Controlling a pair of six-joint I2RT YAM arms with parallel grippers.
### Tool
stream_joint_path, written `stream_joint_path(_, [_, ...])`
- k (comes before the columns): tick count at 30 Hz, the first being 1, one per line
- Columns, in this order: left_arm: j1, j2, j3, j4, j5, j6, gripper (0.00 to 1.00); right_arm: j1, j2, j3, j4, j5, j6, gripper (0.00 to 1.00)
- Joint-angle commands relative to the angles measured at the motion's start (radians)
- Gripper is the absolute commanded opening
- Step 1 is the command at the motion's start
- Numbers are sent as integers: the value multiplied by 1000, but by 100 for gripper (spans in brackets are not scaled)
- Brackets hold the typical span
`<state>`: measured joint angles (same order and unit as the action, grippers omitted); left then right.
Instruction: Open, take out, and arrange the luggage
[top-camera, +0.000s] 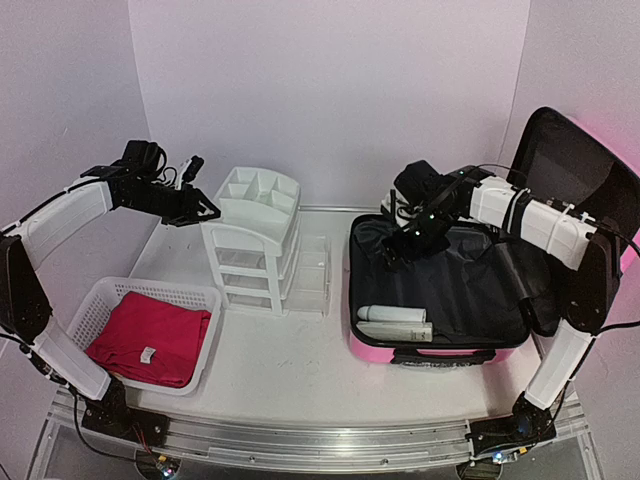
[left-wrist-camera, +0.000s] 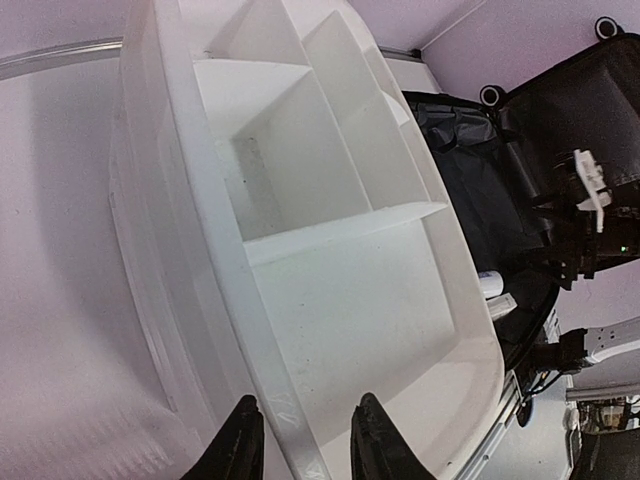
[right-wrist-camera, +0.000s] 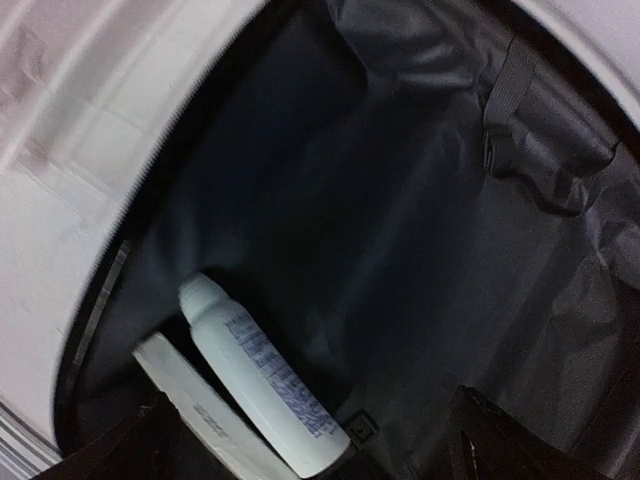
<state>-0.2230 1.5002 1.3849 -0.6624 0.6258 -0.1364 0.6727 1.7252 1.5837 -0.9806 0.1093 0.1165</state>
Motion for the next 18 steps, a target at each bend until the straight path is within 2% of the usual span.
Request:
stream_joint_path(1, [17,19,-23,-45,-35,9,31,-27,31,-30,-142,-169,-187,95])
stream_joint_path(4, [16,19,-24,-45,-33,9,31,-27,106,16,-233,-154,-227,93])
stream_joint_path(10, [17,19,-24,-45,-34,11,31,-25,261,113,-335,-203,-273,77])
stream_joint_path(14, [16,19,-26,-43,-34,12,31,-21,309,129,-339,-242,-275,76])
stream_joint_path(18, [16,17,-26,-43,-34,12,31,-21,343,112,-339,-151,-275,76])
